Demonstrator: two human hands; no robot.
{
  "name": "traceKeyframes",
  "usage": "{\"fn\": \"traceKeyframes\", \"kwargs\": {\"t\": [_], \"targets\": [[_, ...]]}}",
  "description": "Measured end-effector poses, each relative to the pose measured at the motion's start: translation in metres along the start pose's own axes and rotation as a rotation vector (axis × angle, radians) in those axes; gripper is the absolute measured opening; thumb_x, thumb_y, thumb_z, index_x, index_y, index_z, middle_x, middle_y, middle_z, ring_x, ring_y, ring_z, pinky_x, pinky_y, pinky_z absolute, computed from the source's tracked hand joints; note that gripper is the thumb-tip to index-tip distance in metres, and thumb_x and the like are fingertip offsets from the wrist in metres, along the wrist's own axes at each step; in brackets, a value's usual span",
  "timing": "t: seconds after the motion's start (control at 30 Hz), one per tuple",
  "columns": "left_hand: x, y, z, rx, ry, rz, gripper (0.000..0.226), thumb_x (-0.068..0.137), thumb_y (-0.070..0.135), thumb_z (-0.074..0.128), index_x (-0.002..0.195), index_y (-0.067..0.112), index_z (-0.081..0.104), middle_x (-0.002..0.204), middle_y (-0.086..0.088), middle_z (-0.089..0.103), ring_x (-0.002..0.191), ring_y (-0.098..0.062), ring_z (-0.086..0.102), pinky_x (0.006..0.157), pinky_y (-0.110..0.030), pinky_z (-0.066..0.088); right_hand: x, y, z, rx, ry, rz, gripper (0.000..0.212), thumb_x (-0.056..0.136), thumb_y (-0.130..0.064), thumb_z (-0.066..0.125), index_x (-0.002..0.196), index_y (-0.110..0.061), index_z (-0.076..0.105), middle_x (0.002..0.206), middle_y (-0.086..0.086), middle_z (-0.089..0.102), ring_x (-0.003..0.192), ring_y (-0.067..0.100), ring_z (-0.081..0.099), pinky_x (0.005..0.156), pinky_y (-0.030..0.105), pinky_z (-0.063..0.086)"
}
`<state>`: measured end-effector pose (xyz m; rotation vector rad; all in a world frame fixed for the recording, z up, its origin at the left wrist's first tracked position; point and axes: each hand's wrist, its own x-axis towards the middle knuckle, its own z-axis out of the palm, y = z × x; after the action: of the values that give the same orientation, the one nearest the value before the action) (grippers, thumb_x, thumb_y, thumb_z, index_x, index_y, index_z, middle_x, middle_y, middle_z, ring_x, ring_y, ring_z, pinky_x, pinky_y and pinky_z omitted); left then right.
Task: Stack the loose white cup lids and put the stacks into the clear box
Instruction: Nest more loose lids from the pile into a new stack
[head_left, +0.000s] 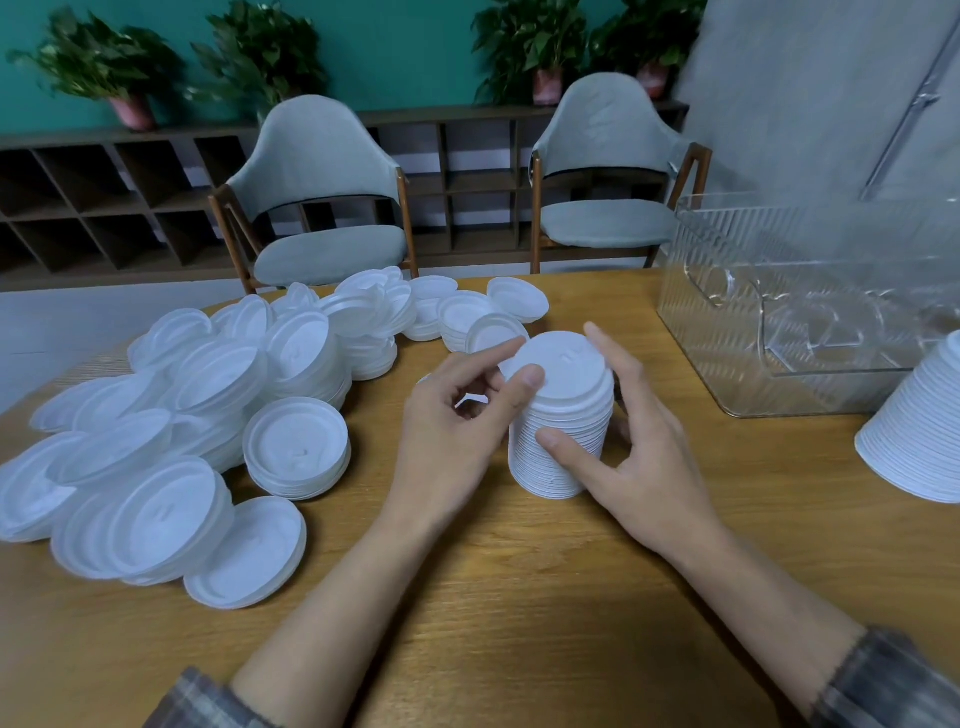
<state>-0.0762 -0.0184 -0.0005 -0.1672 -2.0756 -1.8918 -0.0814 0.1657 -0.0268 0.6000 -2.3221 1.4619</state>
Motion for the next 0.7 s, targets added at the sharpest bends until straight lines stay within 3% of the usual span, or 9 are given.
{"fn": "traceKeyframes", "kwargs": {"t": [0.07,0.27,0.4,0.47,0.53,0.6,0.7], "targets": [[-0.001,-0.002,0.001,0.045,0.002,0.02,0.035,0.085,0.046,0.078,0.118,0.032,0.079,0.092,0.006,0.065,0.089,-0.01,0.064,0.082,-0.021,0.051,0.0,0.001,0.0,-0.021,0.003,-0.012,0.079,0.083,-0.052,0.077,0.153,-0.042,0.04,0.147,-0.025,0.05,0.138,0.002,0.049,0.109,0.041,0.05],[-0.003,-0.002,0.003,0.095,0.003,0.039,0.044,0.08,0.05,0.077,0.119,0.029,0.078,0.099,-0.001,0.062,0.091,-0.016,0.063,0.075,-0.014,0.046,-0.001,0.001,0.001,-0.006,0.006,-0.005,0.074,0.083,-0.049,0.08,0.148,-0.036,0.047,0.142,-0.022,0.056,0.134,0.006,0.054,0.107,0.04,0.051],[0.001,-0.004,-0.005,0.101,-0.067,0.028,0.043,0.082,0.053,0.083,0.12,0.034,0.077,0.104,0.006,0.067,0.096,-0.011,0.066,0.077,-0.016,0.049,-0.001,0.0,0.0,-0.022,-0.001,0.003,0.078,0.077,-0.052,0.084,0.144,-0.042,0.045,0.141,-0.03,0.053,0.135,0.0,0.051,0.108,0.034,0.049],[0.007,-0.007,-0.014,0.152,-0.02,0.029,0.034,0.088,0.051,0.079,0.117,0.033,0.078,0.105,0.011,0.074,0.099,-0.007,0.068,0.082,-0.019,0.052,0.0,0.001,0.0,-0.04,0.0,0.002,0.078,0.076,-0.052,0.084,0.142,-0.043,0.045,0.142,-0.032,0.052,0.134,-0.004,0.049,0.107,0.028,0.047],[0.012,-0.01,-0.025,0.31,0.079,0.052,0.025,0.09,0.042,0.079,0.111,0.029,0.079,0.099,0.012,0.077,0.097,-0.004,0.068,0.082,-0.014,0.049,0.0,0.002,-0.001,-0.049,0.011,0.003,0.078,0.076,-0.051,0.085,0.142,-0.041,0.045,0.142,-0.033,0.051,0.134,-0.006,0.048,0.107,0.023,0.045],[0.014,-0.017,-0.032,0.594,0.072,0.079,0.026,0.088,0.035,0.081,0.112,0.027,0.079,0.098,0.013,0.075,0.096,-0.002,0.067,0.084,-0.014,0.049,0.0,0.003,-0.002,-0.061,0.028,0.009,0.079,0.074,-0.05,0.086,0.141,-0.039,0.046,0.141,-0.036,0.05,0.133,-0.008,0.048,0.105,0.017,0.043],[0.014,-0.028,-0.035,0.929,-0.082,0.064,0.035,0.088,0.032,0.078,0.122,0.029,0.075,0.108,0.011,0.076,0.104,-0.012,0.069,0.09,-0.035,0.055,0.0,0.004,-0.003,-0.064,0.021,0.026,0.079,0.074,-0.05,0.086,0.142,-0.042,0.045,0.139,-0.04,0.048,0.131,-0.012,0.046,0.102,0.01,0.039]]}}
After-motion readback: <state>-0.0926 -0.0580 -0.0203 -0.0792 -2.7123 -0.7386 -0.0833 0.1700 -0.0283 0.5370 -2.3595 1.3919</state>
